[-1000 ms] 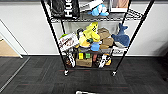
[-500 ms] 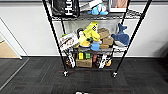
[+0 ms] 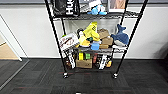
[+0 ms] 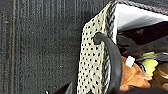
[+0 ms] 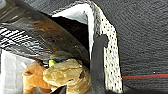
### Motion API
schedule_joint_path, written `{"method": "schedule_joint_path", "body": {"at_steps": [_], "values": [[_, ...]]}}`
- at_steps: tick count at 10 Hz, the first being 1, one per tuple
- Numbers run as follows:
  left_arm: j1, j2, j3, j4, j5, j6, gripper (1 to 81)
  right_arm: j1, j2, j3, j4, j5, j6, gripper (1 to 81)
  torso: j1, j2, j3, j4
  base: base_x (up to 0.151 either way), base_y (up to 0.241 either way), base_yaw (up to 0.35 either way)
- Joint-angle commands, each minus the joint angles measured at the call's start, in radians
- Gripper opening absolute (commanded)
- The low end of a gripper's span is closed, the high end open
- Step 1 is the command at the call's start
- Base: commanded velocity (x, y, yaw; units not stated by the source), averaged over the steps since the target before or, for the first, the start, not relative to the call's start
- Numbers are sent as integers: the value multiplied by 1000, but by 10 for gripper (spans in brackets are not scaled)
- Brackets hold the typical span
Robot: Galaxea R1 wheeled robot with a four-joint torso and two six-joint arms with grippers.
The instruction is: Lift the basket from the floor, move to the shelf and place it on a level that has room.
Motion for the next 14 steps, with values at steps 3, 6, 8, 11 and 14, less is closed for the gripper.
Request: {"method": "schedule_joint_path", "body": {"at_steps": [3,6,8,11,14], "values": [[-106,1,-1,-22,31,-2,811,104,22,-45,41,-41,2,811,7,-11,0,0,0,0,0],[-80,39,-7,-24,-60,-4,811,101,34,-56,81,-38,0,811,7,-10,0,0,0,0,0],[-77,65,-14,-27,-103,-17,811,96,36,-57,106,-25,2,811,7,-10,0,0,0,0,0],[-77,71,-39,-27,-118,-30,811,96,37,-59,144,-15,2,811,7,-10,0,0,0,0,0],[-77,50,-37,-29,-115,-30,811,101,36,-63,167,-5,2,811,7,-10,0,0,0,0,0]]}}
